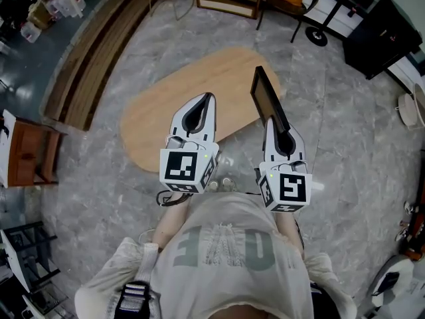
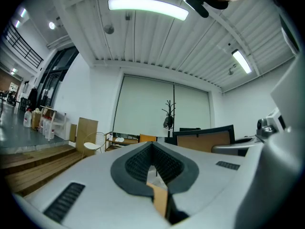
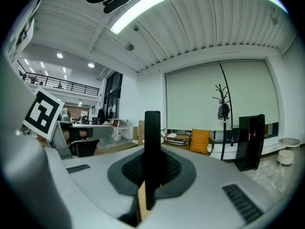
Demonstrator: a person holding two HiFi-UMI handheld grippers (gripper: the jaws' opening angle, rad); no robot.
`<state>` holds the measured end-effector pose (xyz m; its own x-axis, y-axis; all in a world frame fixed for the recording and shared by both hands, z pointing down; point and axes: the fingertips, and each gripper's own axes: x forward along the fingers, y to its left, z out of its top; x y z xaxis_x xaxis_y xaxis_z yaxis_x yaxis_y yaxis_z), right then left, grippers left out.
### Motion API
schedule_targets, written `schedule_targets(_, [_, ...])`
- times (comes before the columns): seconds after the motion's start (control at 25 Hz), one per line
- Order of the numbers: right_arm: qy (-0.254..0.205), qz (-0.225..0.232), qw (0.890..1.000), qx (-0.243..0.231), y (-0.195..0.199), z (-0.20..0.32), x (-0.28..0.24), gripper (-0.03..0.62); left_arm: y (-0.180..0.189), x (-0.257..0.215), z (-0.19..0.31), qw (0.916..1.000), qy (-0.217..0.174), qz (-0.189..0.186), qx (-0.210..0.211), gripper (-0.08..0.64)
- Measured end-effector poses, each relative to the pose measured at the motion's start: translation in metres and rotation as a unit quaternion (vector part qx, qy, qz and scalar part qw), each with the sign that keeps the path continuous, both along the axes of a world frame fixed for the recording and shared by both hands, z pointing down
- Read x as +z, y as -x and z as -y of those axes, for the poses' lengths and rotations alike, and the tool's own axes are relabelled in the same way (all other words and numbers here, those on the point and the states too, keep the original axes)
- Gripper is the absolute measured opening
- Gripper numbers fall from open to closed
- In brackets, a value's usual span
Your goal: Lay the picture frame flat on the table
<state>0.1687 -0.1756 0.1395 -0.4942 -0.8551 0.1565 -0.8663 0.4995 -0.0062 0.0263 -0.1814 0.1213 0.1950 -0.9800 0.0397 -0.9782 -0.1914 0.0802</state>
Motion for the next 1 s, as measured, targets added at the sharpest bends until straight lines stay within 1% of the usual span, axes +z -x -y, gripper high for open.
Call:
schedule_targets(0.28, [0.014,0.003,1.000,-0.015,-0.002,0.008,0.007,0.017,-0.002,0.007,-0.001,0.9998,0.015,0.006,-0.013,0.009])
schedule_targets(0.48, [0.021,0.004,0.999,-0.041,0.014,0.014,0.013,0.017,0.022,0.014,0.000,0.9986,0.022,0.024,-0.043,0.009])
schedule_targets(0.68, [0.029,0.004,0.997,-0.076,0.036,0.026,0.022,0.017,0.049,0.023,0.005,0.9963,0.027,0.035,-0.073,0.009])
schedule_targets(0.84, [0.042,0.012,0.995,-0.095,0.057,0.042,0.044,0.017,0.066,0.046,0.011,0.9945,0.038,0.035,-0.091,0.009])
schedule_targets(1.0, [0.064,0.019,0.991,-0.114,0.085,0.057,0.083,0.017,0.086,0.086,0.017,0.9911,0.065,0.032,-0.112,0.009])
